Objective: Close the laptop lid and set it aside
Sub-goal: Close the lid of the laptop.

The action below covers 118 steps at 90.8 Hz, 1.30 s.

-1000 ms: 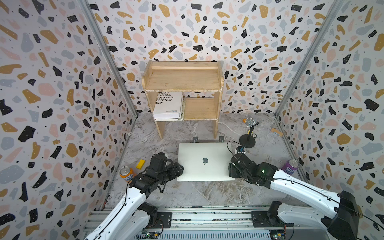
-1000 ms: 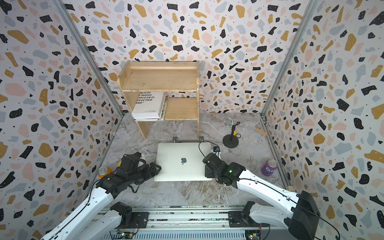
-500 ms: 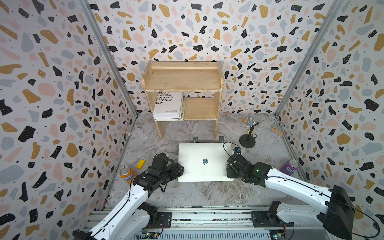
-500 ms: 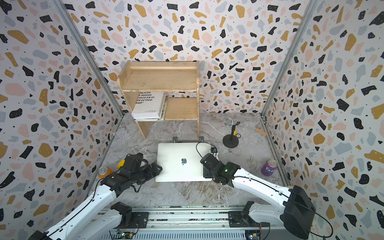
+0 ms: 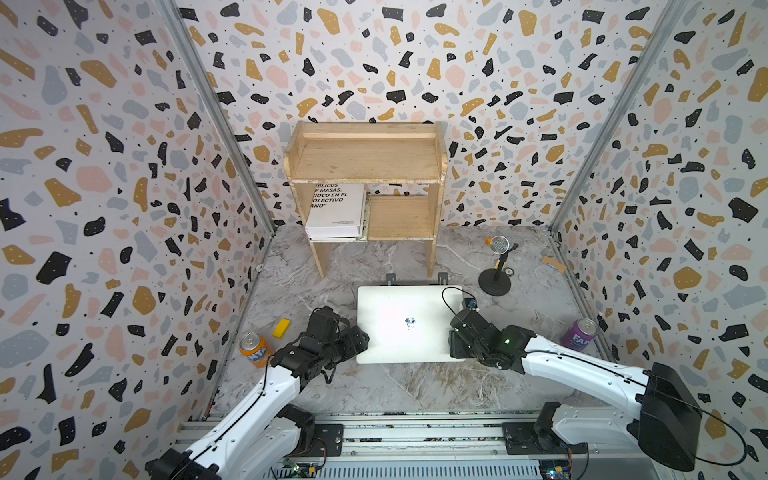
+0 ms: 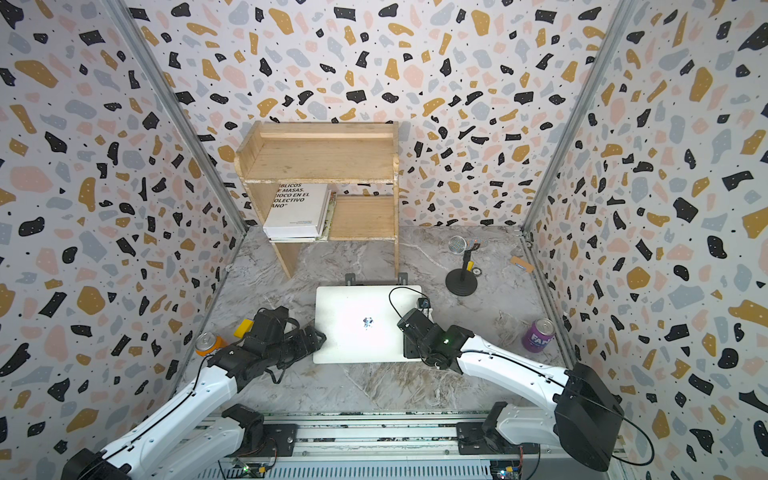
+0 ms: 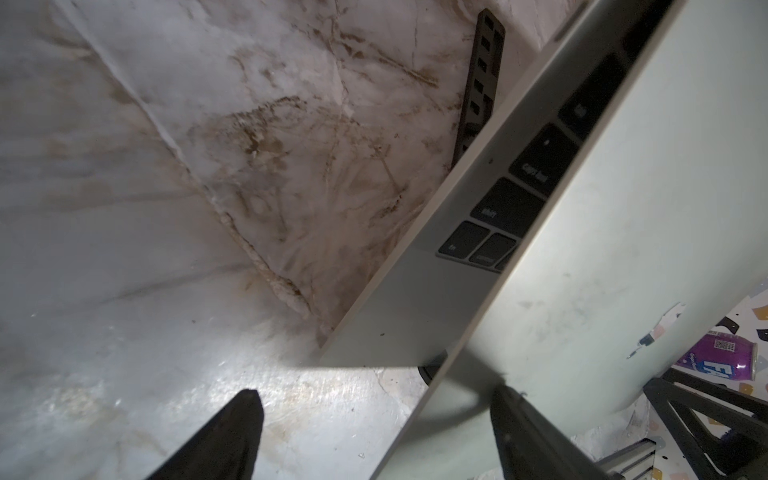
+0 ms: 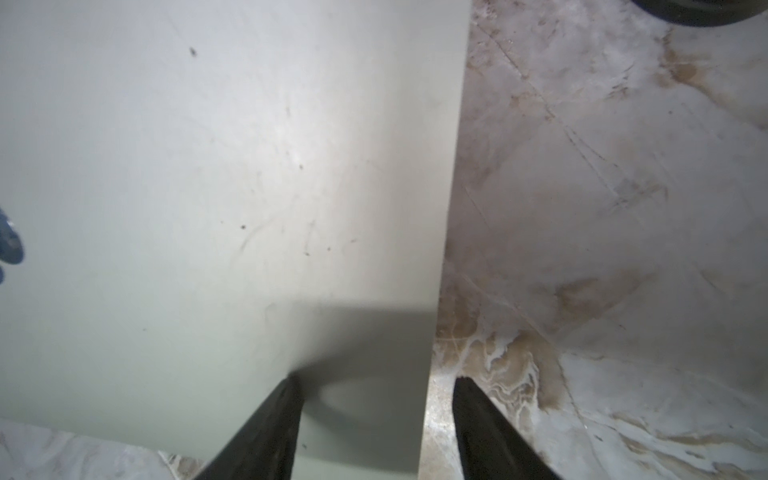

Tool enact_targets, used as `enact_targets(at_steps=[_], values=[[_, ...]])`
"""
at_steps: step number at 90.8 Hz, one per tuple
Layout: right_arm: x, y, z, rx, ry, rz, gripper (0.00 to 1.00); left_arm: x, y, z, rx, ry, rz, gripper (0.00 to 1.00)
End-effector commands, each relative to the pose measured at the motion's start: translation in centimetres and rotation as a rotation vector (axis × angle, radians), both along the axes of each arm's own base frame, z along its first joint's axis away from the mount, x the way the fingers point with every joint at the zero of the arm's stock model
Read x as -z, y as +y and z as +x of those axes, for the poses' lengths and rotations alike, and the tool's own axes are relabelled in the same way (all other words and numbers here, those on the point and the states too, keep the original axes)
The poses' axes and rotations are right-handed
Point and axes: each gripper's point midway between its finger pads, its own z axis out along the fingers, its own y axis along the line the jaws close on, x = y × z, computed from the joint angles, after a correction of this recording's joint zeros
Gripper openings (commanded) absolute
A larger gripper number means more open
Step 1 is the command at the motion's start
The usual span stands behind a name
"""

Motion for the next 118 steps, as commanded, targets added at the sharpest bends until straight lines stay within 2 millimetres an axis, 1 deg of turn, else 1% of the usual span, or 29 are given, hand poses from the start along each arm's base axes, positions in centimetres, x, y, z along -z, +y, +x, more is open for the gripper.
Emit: enact_targets(at_steps=[1, 59, 83, 118], values=[[0.9, -0.2, -0.4, -0.003, 0.024, -0.02, 0.63, 0.5, 0.1, 0.2, -0.027, -0.002, -0.006, 0.87], [2.9, 0.3, -0.2, -0.005, 0.054, -0.038, 0.63, 2.7, 0.1, 0.0, -0.033, 0.036, 0.002, 0.89], [3.5, 0.5, -0.2, -0.007, 0.064, -0.045, 0.63, 3.3, 0.1, 0.0, -0.033, 0.046, 0.007, 0.89], [4.2, 0.3, 0.3, 0.006, 0.074, -0.056, 0.63, 4.0, 0.0, 0.4, -0.03, 0.056, 0.015, 0.89]])
